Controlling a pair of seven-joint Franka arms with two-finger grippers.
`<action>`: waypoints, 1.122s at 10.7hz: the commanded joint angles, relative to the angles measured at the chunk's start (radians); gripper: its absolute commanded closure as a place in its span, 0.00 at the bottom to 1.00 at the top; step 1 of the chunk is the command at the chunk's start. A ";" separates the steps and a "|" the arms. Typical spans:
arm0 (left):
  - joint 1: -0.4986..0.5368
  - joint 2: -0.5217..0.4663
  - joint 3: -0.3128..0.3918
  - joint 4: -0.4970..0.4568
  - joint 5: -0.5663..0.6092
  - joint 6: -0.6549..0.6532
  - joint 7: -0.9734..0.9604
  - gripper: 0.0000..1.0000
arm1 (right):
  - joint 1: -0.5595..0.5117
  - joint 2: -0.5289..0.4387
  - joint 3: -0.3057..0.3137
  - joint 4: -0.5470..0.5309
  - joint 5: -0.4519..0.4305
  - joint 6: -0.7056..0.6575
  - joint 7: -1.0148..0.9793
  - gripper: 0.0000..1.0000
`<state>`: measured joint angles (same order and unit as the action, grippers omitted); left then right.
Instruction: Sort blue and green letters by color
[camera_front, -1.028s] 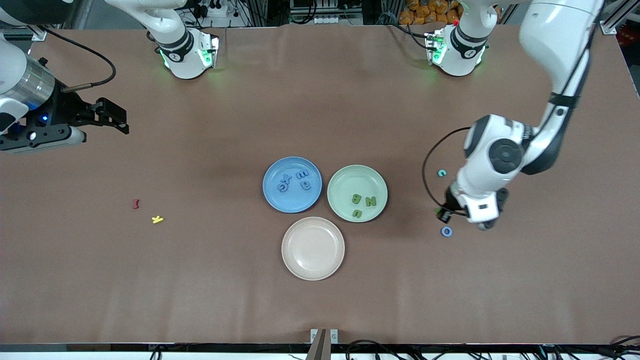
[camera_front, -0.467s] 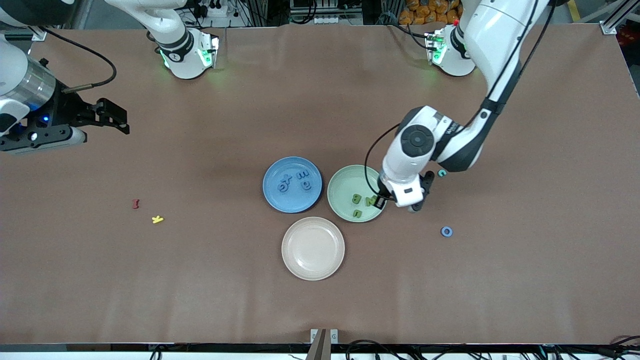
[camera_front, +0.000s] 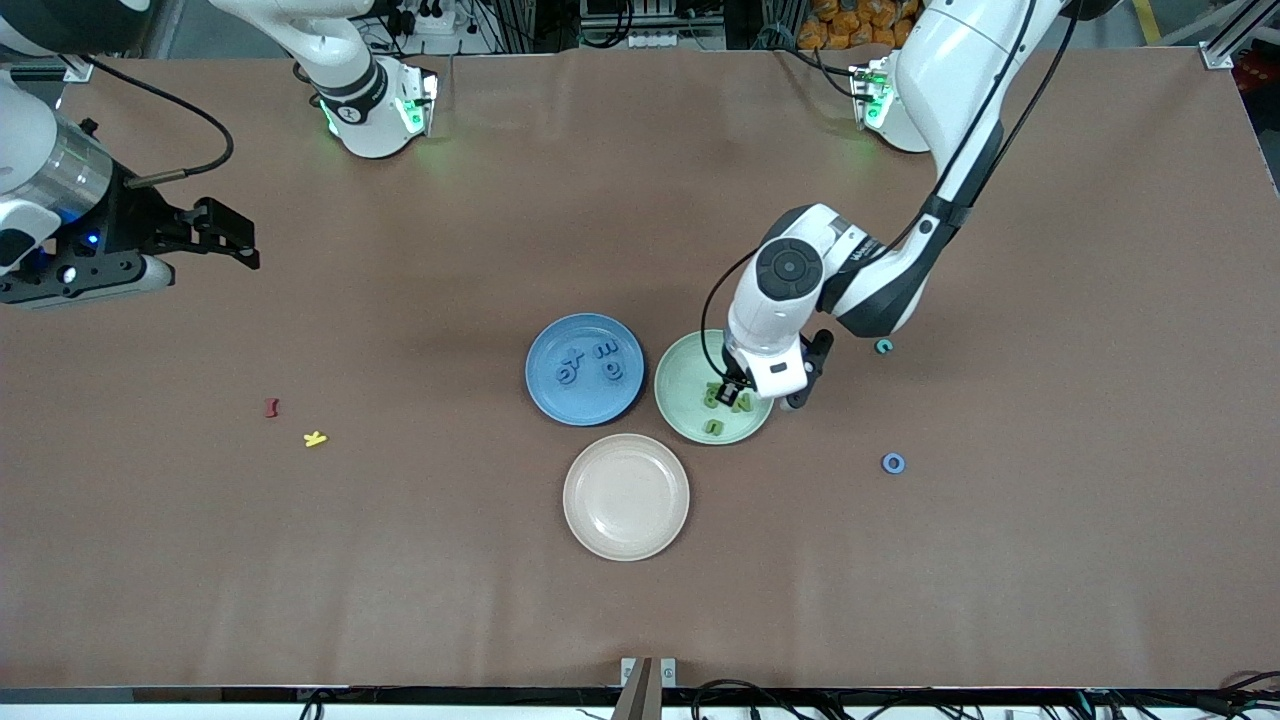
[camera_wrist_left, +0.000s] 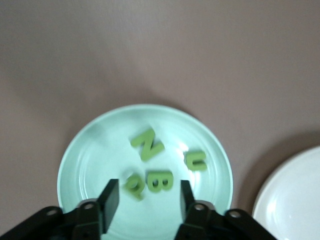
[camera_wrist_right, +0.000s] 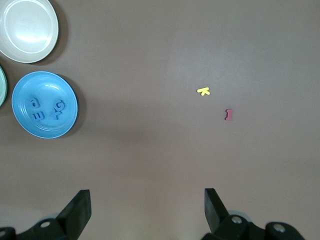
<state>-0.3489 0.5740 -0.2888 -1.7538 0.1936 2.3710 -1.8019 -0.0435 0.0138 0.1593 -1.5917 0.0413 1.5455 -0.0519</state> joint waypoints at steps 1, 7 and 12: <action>0.086 -0.022 0.010 0.019 0.017 -0.077 0.117 0.00 | -0.004 0.000 0.002 -0.002 0.015 -0.007 -0.014 0.00; 0.456 -0.060 -0.019 0.014 0.099 -0.138 0.665 0.00 | 0.004 0.003 0.002 -0.002 0.015 -0.008 -0.011 0.00; 0.590 -0.147 -0.036 0.008 0.158 -0.188 1.201 0.00 | 0.005 0.023 0.003 -0.001 0.014 0.004 -0.011 0.00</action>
<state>0.2033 0.5124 -0.3017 -1.7268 0.3202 2.2474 -0.8122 -0.0371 0.0333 0.1619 -1.5933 0.0415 1.5463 -0.0525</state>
